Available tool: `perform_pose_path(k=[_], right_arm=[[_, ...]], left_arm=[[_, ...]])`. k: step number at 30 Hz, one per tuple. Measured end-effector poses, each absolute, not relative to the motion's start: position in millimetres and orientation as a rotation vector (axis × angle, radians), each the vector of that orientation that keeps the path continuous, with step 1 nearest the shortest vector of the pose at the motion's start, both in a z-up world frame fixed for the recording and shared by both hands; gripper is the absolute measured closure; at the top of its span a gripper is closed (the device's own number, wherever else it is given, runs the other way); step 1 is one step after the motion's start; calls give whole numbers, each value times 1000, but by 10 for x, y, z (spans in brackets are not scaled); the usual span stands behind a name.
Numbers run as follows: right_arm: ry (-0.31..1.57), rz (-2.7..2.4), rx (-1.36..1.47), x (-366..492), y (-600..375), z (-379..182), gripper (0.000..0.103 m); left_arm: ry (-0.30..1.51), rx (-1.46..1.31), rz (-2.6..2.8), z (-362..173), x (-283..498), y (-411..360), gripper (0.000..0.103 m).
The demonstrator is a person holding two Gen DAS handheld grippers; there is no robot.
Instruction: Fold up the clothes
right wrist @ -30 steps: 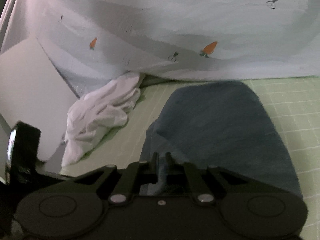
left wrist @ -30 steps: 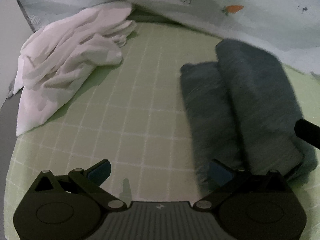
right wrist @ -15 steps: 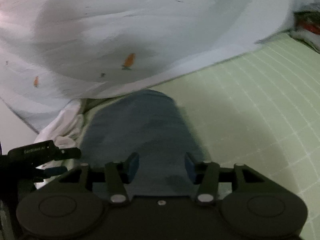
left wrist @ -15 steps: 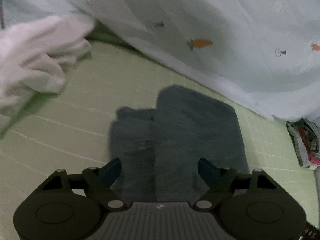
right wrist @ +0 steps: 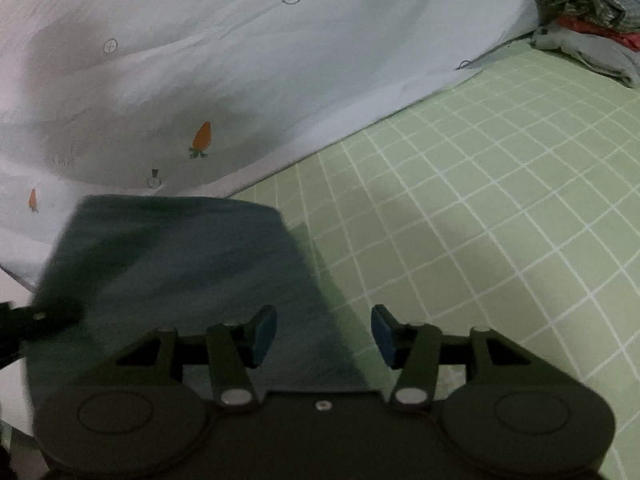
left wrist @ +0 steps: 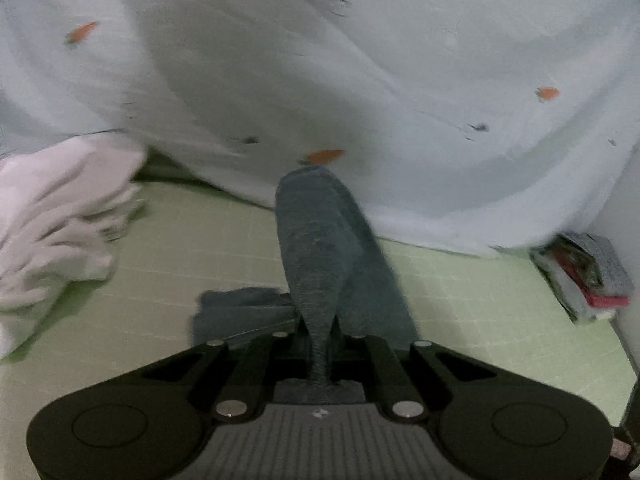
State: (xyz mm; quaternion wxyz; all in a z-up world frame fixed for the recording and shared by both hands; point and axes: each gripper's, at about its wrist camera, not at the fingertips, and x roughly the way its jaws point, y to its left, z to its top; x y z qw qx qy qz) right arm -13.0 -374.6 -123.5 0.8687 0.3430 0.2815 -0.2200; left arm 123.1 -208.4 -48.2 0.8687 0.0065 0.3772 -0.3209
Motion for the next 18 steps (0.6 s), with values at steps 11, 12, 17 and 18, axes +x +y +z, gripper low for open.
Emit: perform_pose_path(k=[11,12,17,18], right_arm=[[655,-410,587,111,-3529,-1292,1],[659,-403,581,147,-3532,-1298,1],[699,-343,543,424,-3600,-1348,0],[708,-327,533,484,-3615,-1359,0]], left_arm=[[1035,-151,-556,-1290,1688,-1559,18],[1035,-154,-567,-1305,1709,-1568,18],[1087,-77,-609,-1452,1825,-1737,17],[1098,-80,-618,-1493,1855,-1744,16]])
